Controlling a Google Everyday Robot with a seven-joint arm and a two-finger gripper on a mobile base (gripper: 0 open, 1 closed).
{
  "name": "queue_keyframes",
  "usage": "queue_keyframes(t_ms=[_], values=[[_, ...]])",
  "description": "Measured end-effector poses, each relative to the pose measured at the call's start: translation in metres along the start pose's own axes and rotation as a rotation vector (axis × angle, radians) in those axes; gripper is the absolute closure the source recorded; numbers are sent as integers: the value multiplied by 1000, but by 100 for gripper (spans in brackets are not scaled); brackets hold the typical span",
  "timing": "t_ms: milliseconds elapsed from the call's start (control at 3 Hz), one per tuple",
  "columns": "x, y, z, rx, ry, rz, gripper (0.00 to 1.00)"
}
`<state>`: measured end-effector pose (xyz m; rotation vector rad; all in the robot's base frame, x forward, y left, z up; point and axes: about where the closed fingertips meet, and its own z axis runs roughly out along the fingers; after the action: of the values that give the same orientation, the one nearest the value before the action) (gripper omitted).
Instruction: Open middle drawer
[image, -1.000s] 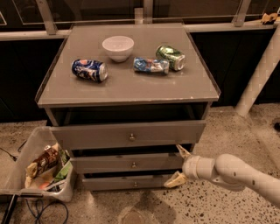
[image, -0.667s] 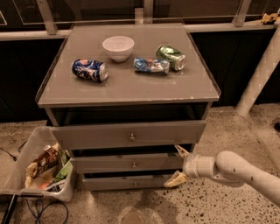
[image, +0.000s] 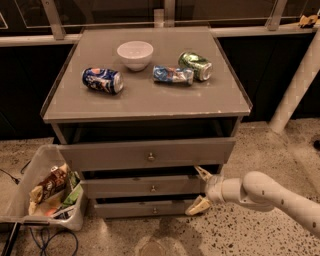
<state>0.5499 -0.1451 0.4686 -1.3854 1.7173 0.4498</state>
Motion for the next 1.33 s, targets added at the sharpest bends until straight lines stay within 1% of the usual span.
queue_keyframes(t_ms=[333, 667, 1333], values=[[-3, 1, 20, -11, -35, -19, 0], [-3, 2, 40, -27, -54, -36, 0], [6, 4, 64, -53, -55, -53, 0]])
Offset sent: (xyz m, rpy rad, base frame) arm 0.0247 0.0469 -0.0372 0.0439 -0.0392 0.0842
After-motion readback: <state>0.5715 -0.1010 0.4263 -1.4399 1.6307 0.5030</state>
